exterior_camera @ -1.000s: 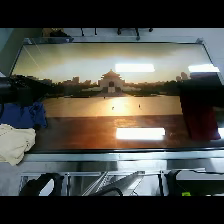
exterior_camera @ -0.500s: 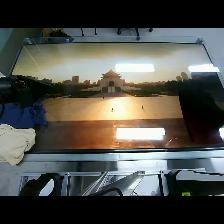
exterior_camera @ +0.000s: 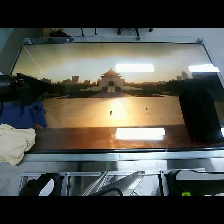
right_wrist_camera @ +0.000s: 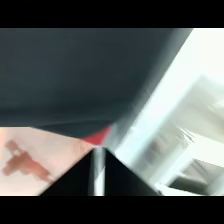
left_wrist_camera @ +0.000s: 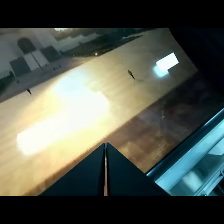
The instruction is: Fold the shirts.
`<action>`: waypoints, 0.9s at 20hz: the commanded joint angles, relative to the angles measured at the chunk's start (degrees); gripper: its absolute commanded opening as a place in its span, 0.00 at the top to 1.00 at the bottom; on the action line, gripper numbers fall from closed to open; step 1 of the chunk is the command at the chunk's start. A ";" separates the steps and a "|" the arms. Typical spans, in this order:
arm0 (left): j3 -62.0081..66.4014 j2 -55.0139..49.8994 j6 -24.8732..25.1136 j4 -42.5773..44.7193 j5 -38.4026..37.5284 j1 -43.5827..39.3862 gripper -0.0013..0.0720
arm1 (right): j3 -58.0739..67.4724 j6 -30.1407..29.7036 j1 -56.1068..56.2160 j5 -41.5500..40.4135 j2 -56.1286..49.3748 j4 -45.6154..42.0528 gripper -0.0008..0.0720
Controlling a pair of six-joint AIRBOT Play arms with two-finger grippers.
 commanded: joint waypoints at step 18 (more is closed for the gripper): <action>-52.28 24.17 -6.54 0.02 10.78 -10.21 0.96 | -40.50 -8.59 63.80 -32.94 24.55 18.82 0.96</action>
